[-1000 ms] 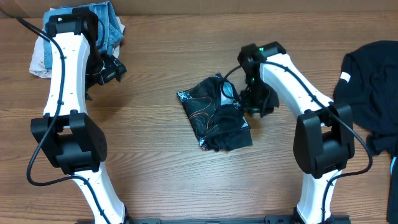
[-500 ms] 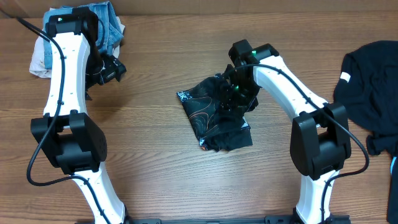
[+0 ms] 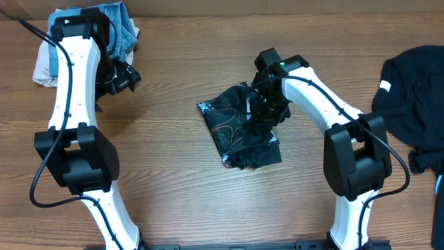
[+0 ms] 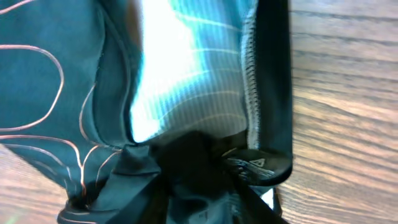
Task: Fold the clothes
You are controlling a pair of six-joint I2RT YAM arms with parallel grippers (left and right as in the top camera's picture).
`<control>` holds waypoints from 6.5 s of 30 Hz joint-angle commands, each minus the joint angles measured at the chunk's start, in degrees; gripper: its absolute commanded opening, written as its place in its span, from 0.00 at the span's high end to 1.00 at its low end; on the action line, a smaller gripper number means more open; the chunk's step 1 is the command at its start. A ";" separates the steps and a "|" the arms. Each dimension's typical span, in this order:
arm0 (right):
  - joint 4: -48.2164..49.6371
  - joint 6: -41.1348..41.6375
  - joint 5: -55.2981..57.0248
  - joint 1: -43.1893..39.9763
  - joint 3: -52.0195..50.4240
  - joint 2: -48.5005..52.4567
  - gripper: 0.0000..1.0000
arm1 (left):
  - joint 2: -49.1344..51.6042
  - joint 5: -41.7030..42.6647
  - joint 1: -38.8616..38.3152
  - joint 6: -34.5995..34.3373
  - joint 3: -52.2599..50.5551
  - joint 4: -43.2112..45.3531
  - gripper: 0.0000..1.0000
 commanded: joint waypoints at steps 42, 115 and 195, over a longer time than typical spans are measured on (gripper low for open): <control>-18.32 0.94 8.85 -3.17 18.84 -0.15 0.45 | -0.35 -0.72 -0.44 1.68 -0.35 0.79 0.00; 13.05 12.76 19.28 -8.85 16.81 8.31 0.56 | -0.35 -2.25 -0.44 1.73 -0.42 3.34 0.00; -29.99 2.29 0.48 -0.59 19.02 6.05 0.83 | -0.35 -2.29 -0.44 1.75 -0.61 2.93 0.00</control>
